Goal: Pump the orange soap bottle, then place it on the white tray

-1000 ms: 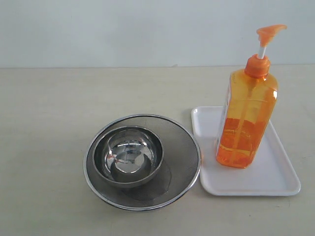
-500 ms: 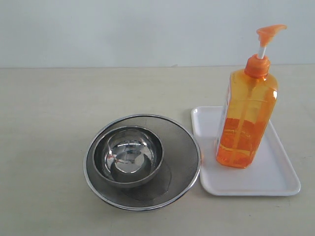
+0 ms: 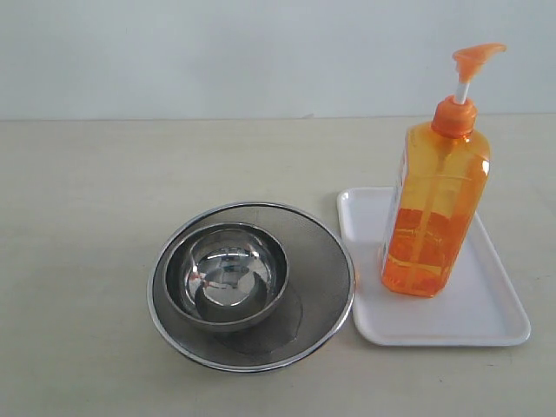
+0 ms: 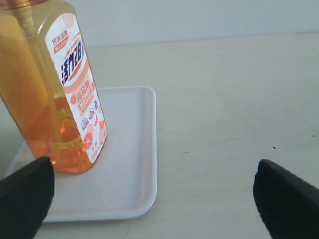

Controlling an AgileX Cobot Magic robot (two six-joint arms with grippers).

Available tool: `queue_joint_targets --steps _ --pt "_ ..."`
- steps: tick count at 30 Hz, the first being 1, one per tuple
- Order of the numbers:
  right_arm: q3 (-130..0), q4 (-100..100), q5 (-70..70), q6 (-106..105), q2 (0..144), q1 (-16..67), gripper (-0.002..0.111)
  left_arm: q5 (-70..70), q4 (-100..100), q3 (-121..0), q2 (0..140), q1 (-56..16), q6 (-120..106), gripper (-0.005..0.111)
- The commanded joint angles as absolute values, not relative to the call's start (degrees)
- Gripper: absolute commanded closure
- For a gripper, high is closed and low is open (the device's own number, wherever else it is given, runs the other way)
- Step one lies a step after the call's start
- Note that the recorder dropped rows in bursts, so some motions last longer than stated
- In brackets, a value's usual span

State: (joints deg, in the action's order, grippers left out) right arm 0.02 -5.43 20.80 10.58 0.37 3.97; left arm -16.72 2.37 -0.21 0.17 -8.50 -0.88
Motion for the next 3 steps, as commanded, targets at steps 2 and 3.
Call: queue_joint_targets --steps 2,3 --pt "0.0 -5.9 20.8 10.3 0.0 3.6 0.004 -16.7 1.9 0.0 0.0 -8.3 -1.1 0.102" --pt "0.0 -5.9 20.8 10.3 0.0 3.6 0.004 -16.7 1.9 0.0 0.0 -8.3 -1.1 0.102"
